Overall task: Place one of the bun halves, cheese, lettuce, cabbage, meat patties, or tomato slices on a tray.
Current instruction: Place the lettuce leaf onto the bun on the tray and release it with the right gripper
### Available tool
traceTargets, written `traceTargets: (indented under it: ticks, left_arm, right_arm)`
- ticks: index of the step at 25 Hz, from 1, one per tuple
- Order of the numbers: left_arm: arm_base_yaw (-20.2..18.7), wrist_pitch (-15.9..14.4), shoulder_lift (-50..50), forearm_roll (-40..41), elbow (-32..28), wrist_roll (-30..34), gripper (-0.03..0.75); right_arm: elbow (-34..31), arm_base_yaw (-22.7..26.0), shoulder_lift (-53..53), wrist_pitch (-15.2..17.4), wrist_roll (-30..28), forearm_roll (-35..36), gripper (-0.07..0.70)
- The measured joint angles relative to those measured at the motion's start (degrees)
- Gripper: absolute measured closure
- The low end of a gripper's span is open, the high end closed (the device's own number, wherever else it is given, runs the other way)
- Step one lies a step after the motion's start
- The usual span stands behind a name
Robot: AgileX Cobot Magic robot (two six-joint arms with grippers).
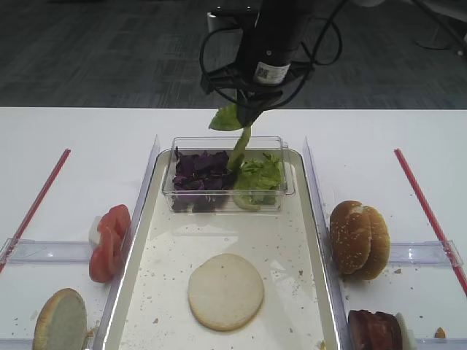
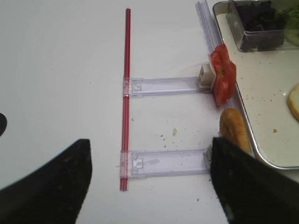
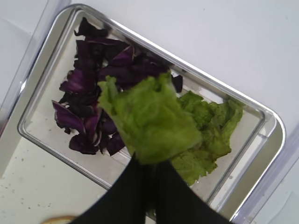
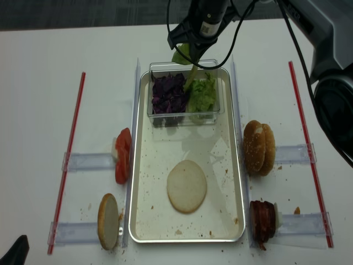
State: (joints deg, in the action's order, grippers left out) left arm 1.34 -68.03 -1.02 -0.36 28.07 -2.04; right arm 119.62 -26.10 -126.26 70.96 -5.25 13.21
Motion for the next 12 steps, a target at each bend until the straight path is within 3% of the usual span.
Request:
traceTargets:
  ticks: [12]
  left_arm:
    - [0.00, 0.00, 0.00, 0.00, 0.00, 0.00, 0.225]
  right_arm:
    - [0.00, 0.00, 0.61, 0.00, 0.09, 0.27, 0.574]
